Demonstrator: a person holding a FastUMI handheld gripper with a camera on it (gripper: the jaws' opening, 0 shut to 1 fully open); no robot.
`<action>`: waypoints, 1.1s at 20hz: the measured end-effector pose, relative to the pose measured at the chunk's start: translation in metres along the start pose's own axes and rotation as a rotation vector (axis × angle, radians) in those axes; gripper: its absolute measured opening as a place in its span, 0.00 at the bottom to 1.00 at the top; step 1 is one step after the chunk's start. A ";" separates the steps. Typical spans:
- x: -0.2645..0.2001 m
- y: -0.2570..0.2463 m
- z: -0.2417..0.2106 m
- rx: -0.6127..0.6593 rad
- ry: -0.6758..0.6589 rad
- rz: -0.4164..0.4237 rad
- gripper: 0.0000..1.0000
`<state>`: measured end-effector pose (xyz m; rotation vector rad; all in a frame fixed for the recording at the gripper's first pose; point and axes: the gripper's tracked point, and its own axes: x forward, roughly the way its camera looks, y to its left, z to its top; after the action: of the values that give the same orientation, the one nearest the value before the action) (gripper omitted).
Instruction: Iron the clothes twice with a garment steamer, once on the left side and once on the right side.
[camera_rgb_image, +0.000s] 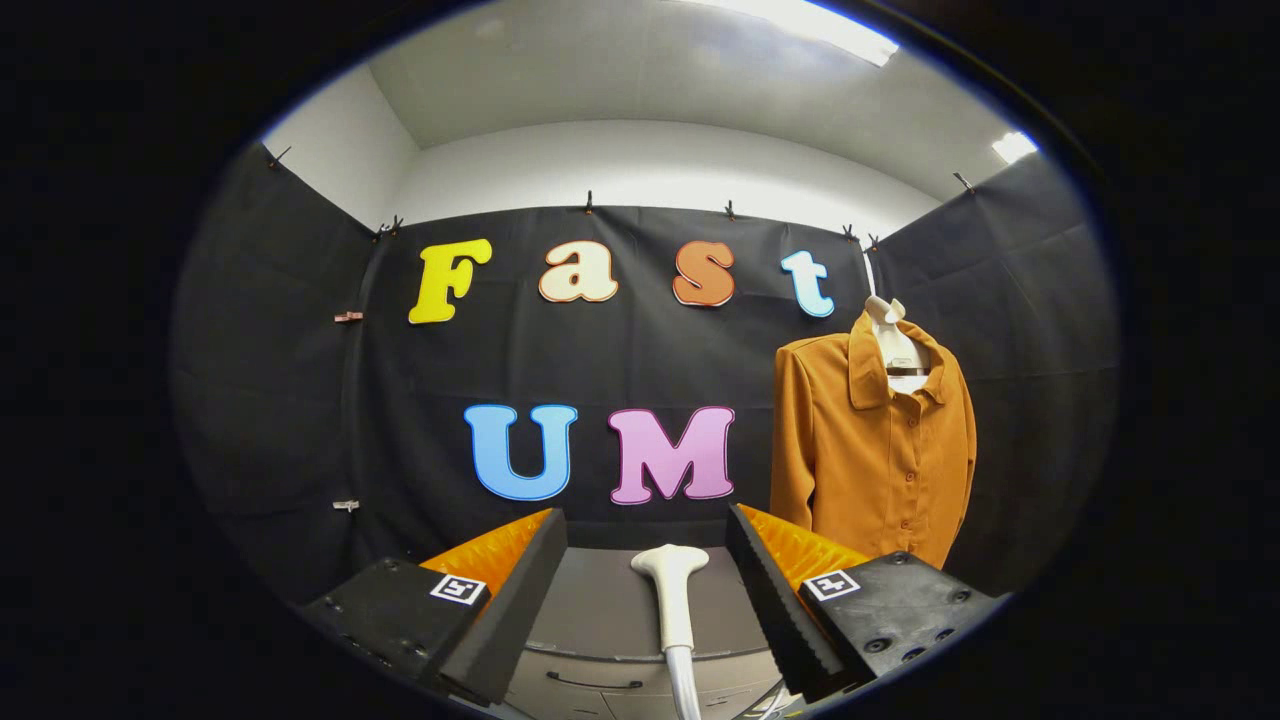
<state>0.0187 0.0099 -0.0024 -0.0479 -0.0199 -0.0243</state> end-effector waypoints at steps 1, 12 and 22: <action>0.001 0.002 0.000 0.001 0.001 -0.004 0.99; 0.019 0.004 -0.055 -0.034 0.160 -0.078 0.99; 0.112 -0.021 -0.159 -0.033 0.427 0.009 0.98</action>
<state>0.1329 -0.0208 -0.1576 -0.0748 0.4077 -0.0258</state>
